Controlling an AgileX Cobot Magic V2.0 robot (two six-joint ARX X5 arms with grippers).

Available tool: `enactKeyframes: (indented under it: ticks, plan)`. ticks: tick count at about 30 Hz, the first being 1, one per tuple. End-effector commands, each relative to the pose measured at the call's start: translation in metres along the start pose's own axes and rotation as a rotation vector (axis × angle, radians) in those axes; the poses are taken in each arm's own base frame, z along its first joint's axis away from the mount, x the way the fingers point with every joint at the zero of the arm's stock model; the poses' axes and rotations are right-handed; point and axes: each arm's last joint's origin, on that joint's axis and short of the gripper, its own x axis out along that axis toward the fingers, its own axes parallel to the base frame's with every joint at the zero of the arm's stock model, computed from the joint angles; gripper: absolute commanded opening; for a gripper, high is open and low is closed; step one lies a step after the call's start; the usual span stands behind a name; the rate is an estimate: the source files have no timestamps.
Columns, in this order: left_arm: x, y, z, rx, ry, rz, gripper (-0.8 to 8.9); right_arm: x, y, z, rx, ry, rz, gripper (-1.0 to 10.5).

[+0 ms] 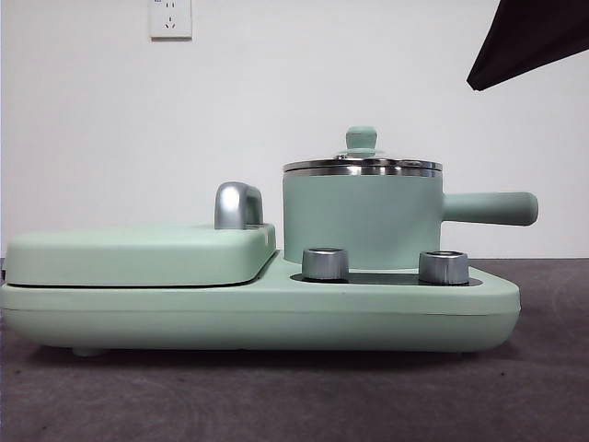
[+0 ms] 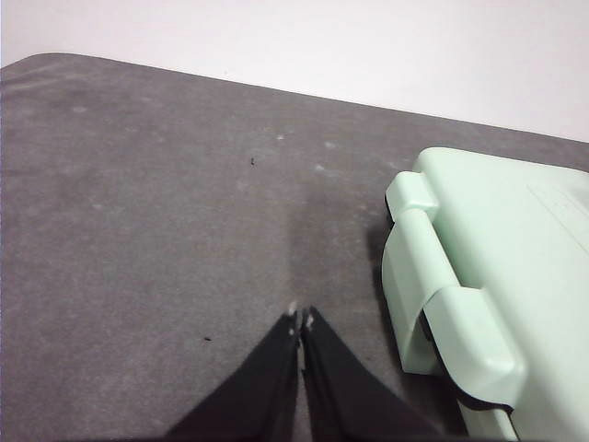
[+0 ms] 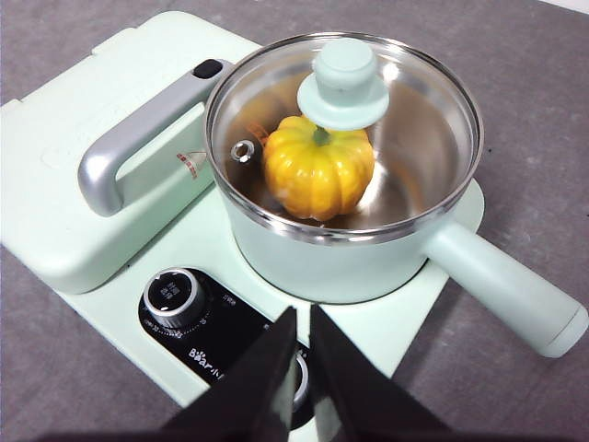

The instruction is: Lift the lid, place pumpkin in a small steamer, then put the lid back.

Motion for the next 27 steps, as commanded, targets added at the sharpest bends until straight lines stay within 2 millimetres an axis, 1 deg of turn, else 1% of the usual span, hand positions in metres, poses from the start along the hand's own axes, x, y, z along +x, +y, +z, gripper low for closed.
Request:
enactKeyframes:
  ticks: [1, 11, 14, 17, 21, 27]
  plan:
    - [0.002, 0.001, -0.006, 0.017, 0.018, 0.002, 0.07, 0.001, 0.001, 0.002, -0.001, -0.007, 0.006, 0.2]
    - [0.002, 0.001, -0.006, 0.017, 0.017, 0.002, 0.07, 0.001, 0.001, 0.002, -0.003, -0.008, 0.005, 0.2]
    - [0.002, 0.001, -0.006, 0.017, 0.018, 0.002, 0.07, 0.000, 0.001, 0.001, -0.073, -0.006, -0.009, 0.2]
    - [0.002, 0.001, -0.006, 0.017, 0.017, 0.002, 0.07, -0.009, -0.001, -0.002, -0.109, -0.029, -0.035, 0.2]
    - [0.002, 0.001, -0.006, 0.017, 0.017, 0.002, 0.07, -0.022, -0.008, -0.014, -0.090, -0.070, -0.082, 0.2]
    - [0.002, 0.001, -0.006, 0.017, 0.017, 0.002, 0.07, -0.037, -0.020, -0.045, -0.039, -0.123, -0.188, 0.2]
